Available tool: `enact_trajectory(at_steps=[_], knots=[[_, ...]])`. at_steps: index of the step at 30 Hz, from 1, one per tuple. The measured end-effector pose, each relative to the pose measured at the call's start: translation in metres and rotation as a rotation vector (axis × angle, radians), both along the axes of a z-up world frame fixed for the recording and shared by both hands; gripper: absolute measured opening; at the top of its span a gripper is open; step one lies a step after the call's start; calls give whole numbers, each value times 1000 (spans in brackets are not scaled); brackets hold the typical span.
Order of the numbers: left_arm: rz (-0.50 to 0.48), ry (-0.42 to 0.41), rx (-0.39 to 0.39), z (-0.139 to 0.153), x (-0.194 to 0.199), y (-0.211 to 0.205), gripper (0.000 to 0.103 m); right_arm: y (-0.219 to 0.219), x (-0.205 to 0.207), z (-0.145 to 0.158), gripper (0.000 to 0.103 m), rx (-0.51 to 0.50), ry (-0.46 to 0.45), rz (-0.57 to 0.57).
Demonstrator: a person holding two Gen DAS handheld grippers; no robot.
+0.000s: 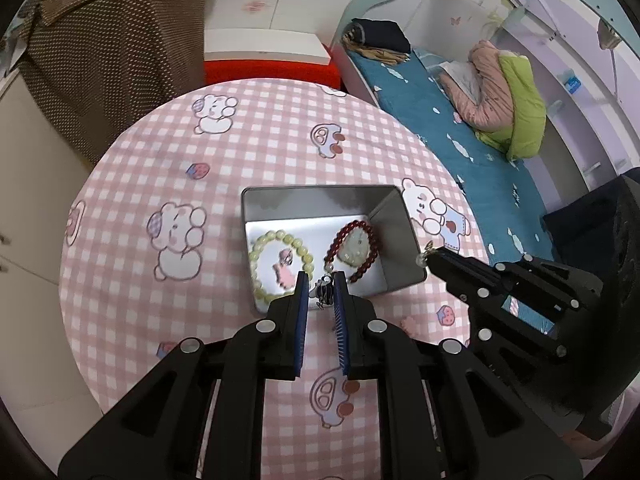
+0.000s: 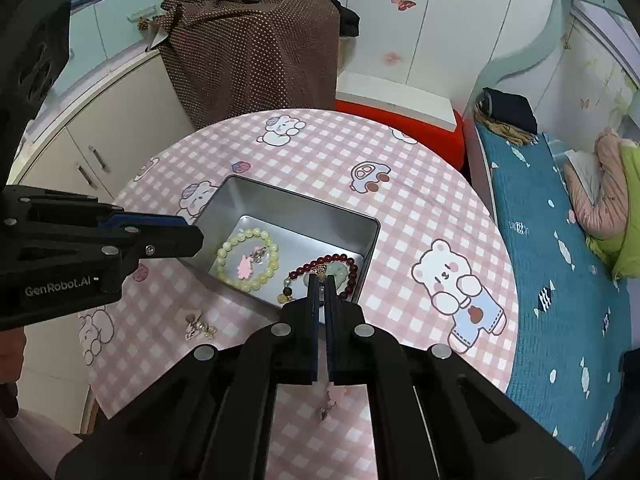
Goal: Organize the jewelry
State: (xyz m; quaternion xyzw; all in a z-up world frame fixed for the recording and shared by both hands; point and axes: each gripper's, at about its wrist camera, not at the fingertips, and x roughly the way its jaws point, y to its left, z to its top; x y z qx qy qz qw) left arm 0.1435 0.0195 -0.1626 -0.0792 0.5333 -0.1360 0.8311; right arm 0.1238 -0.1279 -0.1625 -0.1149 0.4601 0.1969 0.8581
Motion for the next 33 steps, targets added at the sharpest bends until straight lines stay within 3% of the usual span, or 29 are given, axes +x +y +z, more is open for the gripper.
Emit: enact_trajectory(at_steps=[6, 7, 9, 10, 11, 20, 27, 33], knots=[[-27, 7, -3, -4, 16, -5, 12, -3, 11, -7, 3, -13, 39, -18], [-29, 12, -4, -5, 18, -7, 12, -4, 12, -7, 8, -17, 46, -37], [-34, 19, -5, -8, 22, -8, 12, -9, 14, -6, 28, -3, 44, -63], [-39, 23, -7, -9, 24, -10, 12, -12, 16, -4, 43, -5, 33, -81], [-45, 24, -9, -10, 26, -11, 12, -14, 17, -2, 46, -12, 23, -94], [-110, 51, -19, -15, 36, -31, 14, -35, 23, -5, 46, -21, 46, -173], [-107, 86, 6, -22, 30, -33, 35, -43, 22, -6, 49, -23, 47, -192], [-76, 81, 3, -19, 21, -25, 35, -47, 17, -7, 50, -29, 51, -196]])
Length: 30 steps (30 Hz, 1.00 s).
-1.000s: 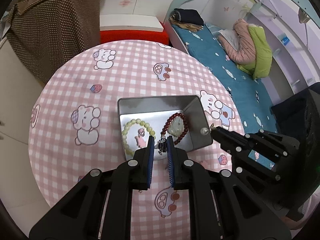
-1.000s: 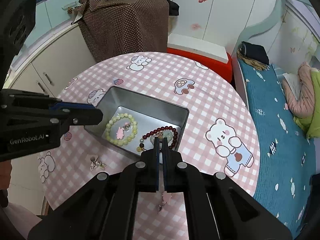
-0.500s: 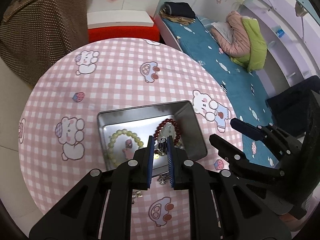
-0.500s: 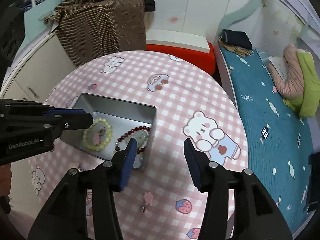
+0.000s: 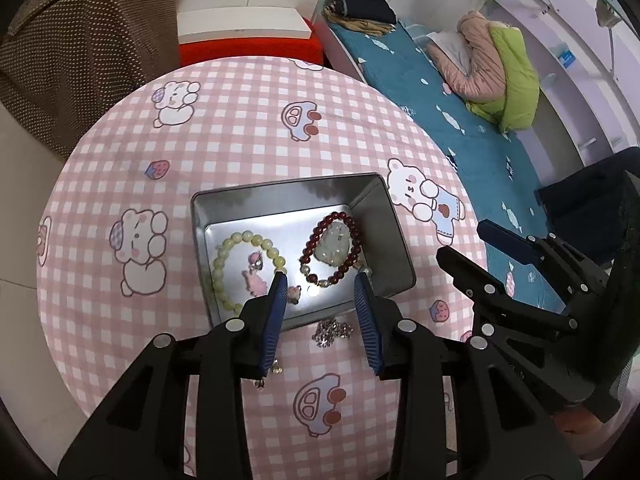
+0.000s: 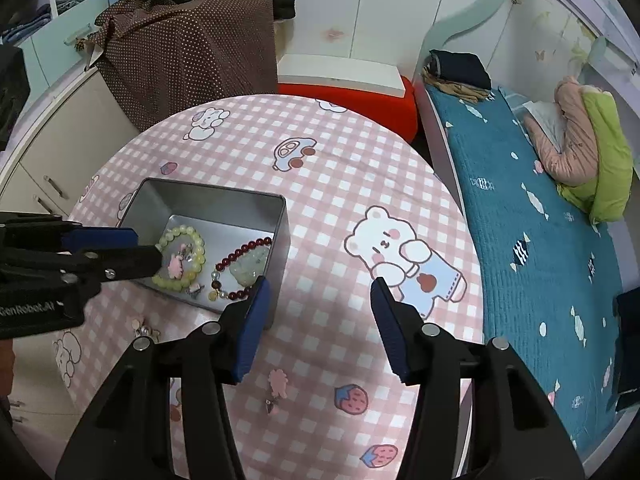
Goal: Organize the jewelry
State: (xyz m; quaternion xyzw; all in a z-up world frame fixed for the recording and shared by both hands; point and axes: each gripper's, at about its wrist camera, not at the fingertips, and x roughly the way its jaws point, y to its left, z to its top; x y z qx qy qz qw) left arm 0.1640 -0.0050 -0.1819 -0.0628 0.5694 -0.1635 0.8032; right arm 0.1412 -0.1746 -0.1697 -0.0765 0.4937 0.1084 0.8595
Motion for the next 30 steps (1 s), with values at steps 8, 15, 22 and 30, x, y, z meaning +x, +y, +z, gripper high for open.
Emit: enact_trajectory(at_steps=[8, 15, 22, 30], knots=[[67, 4, -5, 2, -26, 18, 56, -4, -18, -5, 52, -8, 9, 3], [92, 32, 30, -10, -53, 24, 56, -1, -30, -7, 53, 7, 26, 22], [109, 68, 51, -31, -63, 30, 62, 6, -43, -12, 54, 4, 46, 53], [116, 85, 74, -61, -61, 40, 61, 13, -49, -22, 54, -7, 80, 68]])
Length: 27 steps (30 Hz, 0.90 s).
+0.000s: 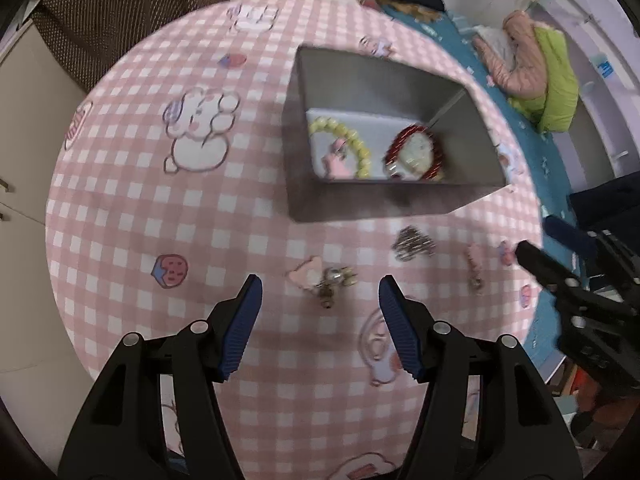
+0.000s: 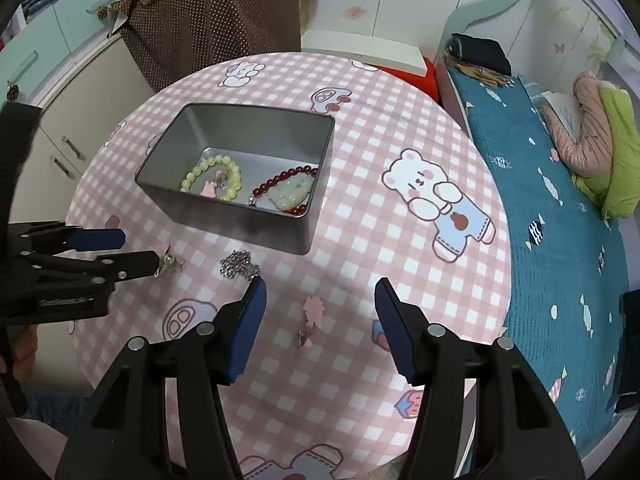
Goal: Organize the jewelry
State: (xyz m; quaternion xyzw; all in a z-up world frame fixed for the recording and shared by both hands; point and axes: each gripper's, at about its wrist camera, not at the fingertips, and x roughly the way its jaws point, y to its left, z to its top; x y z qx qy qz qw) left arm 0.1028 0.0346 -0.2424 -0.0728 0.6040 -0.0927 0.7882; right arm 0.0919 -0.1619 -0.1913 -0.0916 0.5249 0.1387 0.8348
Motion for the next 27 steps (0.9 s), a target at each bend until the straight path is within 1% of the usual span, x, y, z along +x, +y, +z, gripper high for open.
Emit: enact_trajectory(at_steps=[3, 5, 6, 11, 13, 17, 19, 21, 22, 24, 27], knots=[[-5, 11, 6, -11, -1, 2, 61, 2, -2, -2, 54, -4, 6, 3], [-11, 19, 25, -18, -2, 1, 61, 3, -4, -4, 54, -6, 12, 4], [-14, 4, 31, -18, -2, 0, 60, 4, -4, -5, 54, -7, 16, 4], [-19, -2, 51, -20, 0, -5, 58, 4, -6, -8, 54, -12, 24, -1], [-16, -8, 68, -20, 2, -7, 51, 5, -7, -8, 54, -14, 26, -3], [-13, -21, 97, -20, 4, -7, 44, 5, -8, -9, 54, -18, 29, -6], [-9, -29, 117, -19, 4, -7, 33, 5, -8, -9, 54, -18, 29, -8], [-5, -35, 127, -20, 7, -5, 26, 6, -9, -9, 54, -20, 28, -8], [-8, -37, 126, -20, 8, -3, 21, 6, -9, -10, 54, -20, 29, -8], [-8, -32, 118, -20, 9, 0, 14, 7, -9, -10, 53, -21, 30, -7], [-5, -27, 97, -19, 11, 7, 13, 8, -9, -10, 54, -13, 29, -3]])
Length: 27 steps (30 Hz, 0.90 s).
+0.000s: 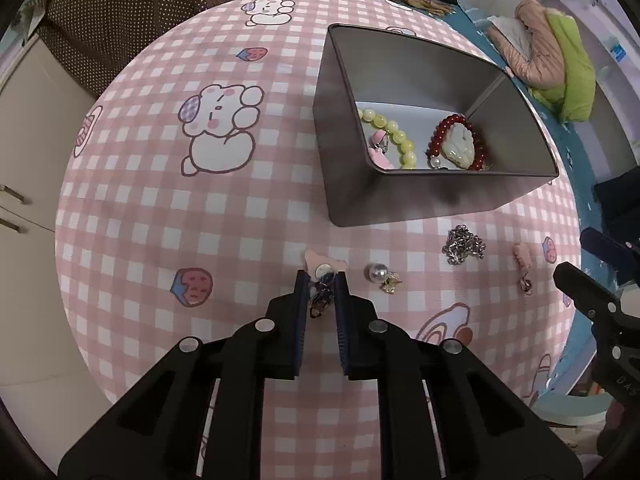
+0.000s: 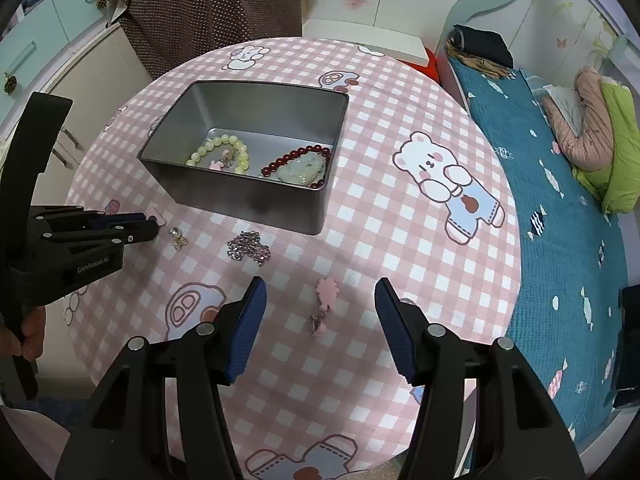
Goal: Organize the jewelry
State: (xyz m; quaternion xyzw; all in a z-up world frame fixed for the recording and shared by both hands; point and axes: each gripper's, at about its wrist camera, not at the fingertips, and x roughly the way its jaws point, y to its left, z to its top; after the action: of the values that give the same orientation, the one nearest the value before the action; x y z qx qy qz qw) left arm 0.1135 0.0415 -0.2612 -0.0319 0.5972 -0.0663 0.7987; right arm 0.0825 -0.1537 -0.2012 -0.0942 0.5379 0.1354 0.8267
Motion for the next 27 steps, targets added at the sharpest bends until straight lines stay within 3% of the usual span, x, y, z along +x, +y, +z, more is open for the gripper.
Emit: enact_trajectory(at_steps=[6, 10, 20, 27], knots=[[5, -8, -20, 9, -5, 9, 12, 14, 3, 6, 54, 90, -18, 63], [20, -17, -35, 18, -11, 17, 12, 33, 8, 6, 45, 146, -22, 147], [67, -13, -62, 23, -23, 35, 12, 87, 13, -23, 29, 129, 37, 346], [122, -32, -78, 32, -21, 50, 12, 106, 16, -41, 19, 102, 46, 408]])
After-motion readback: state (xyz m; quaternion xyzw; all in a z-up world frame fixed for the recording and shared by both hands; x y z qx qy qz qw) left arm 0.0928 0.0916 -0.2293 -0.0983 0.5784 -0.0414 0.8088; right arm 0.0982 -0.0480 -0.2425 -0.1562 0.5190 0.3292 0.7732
